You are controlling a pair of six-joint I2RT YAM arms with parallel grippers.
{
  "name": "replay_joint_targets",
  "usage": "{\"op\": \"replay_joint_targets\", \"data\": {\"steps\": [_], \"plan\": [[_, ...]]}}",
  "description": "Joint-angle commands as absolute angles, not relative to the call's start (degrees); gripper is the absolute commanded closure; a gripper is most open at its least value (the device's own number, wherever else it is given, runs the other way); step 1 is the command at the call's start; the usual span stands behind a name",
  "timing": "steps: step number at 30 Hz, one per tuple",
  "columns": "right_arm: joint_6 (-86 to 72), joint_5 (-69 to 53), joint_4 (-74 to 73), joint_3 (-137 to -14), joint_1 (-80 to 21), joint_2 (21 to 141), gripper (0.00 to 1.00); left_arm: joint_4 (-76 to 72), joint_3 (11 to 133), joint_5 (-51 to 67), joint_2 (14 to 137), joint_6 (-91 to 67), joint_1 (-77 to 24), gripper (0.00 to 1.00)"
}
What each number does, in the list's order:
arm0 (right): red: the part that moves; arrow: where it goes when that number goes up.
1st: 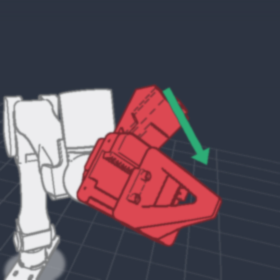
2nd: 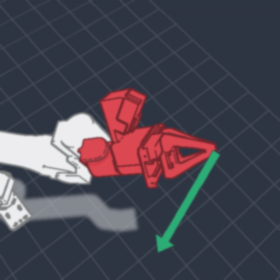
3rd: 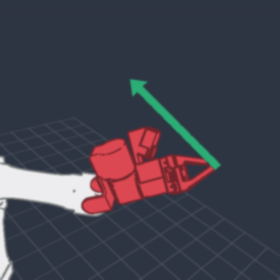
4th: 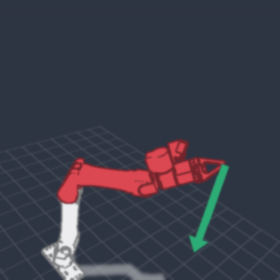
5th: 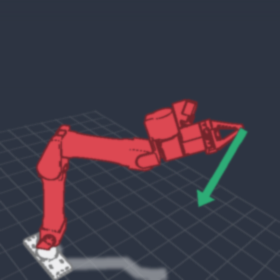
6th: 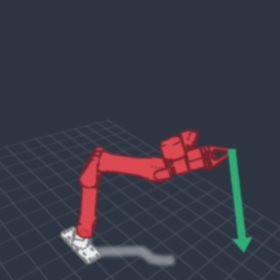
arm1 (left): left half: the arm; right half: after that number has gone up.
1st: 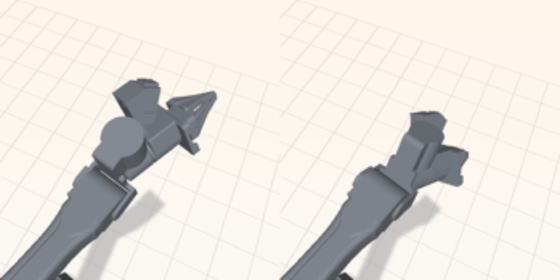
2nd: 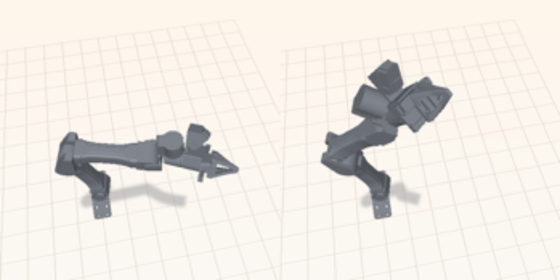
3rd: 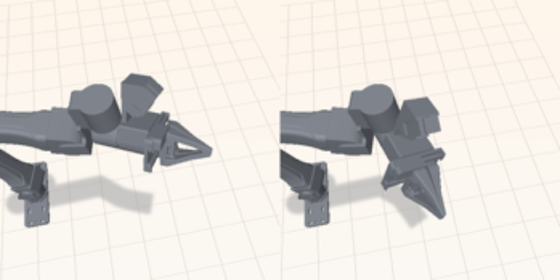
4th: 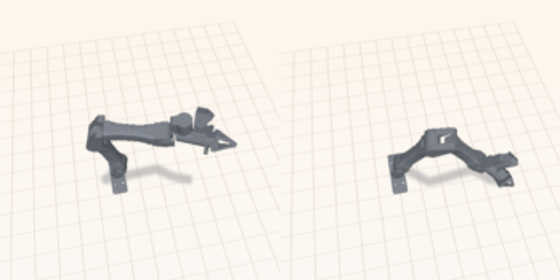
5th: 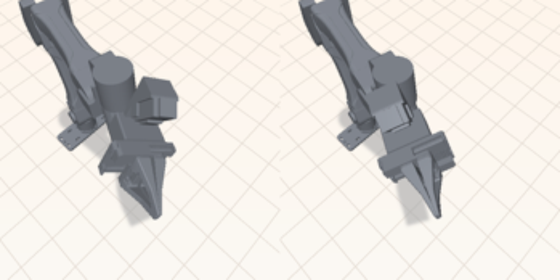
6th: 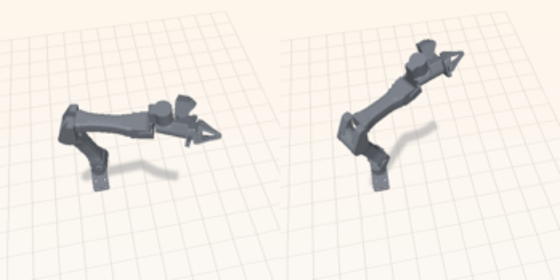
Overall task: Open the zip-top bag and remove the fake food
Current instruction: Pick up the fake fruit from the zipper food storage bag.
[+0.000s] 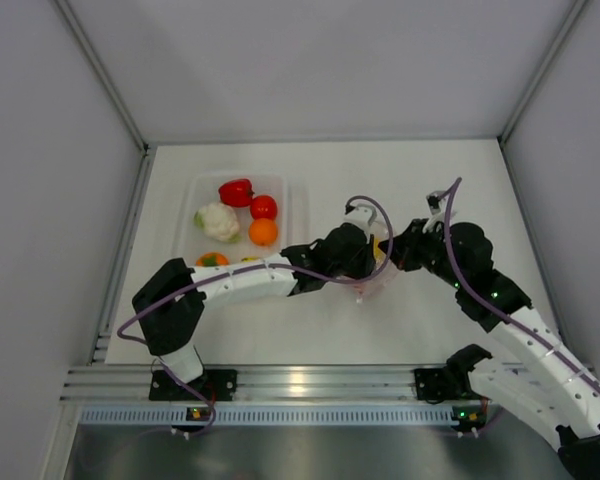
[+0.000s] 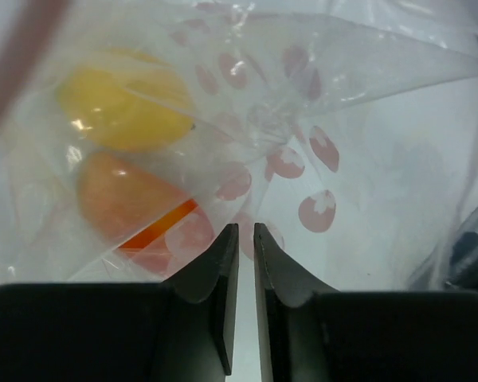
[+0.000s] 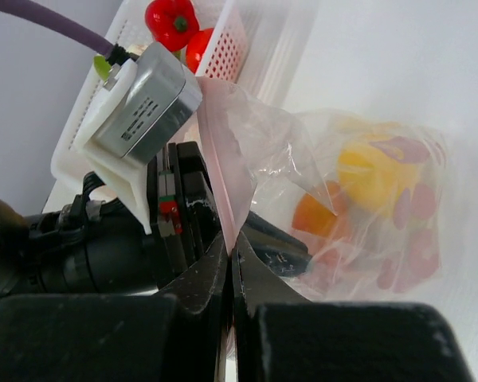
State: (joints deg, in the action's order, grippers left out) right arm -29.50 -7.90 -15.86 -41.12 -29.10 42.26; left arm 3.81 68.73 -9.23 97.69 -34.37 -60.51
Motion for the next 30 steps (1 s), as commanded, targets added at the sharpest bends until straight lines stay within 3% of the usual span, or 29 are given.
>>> {"op": "replay_joint_targets", "data": {"steps": [1,4,12,16,30], "plan": [[-30.41,-6.50,-12.57,-43.06,-28.83,42.89,1.00,-2.19,67.42,-7.03,96.95,-33.23,-61.69,0.83],[-30.32,-6.33,-13.18,-44.55,-28.83,43.85,1.00,-6.85,65.57,-6.06,96.42,-29.45,-63.10,0.90],[-30.94,-10.45,-12.05,-46.05,-27.42,44.04,1.00,-22.04,59.33,-7.65,95.54,-17.24,-68.29,0.89],[-30.33,-11.60,-12.13,-46.41,-27.25,42.02,1.00,-27.33,56.69,-5.81,96.68,-12.31,-68.29,1.00],[-16.88,-11.25,-17.22,-52.11,-25.14,45.08,1.00,-33.49,47.29,3.87,95.89,-6.42,-68.38,1.00]]}}
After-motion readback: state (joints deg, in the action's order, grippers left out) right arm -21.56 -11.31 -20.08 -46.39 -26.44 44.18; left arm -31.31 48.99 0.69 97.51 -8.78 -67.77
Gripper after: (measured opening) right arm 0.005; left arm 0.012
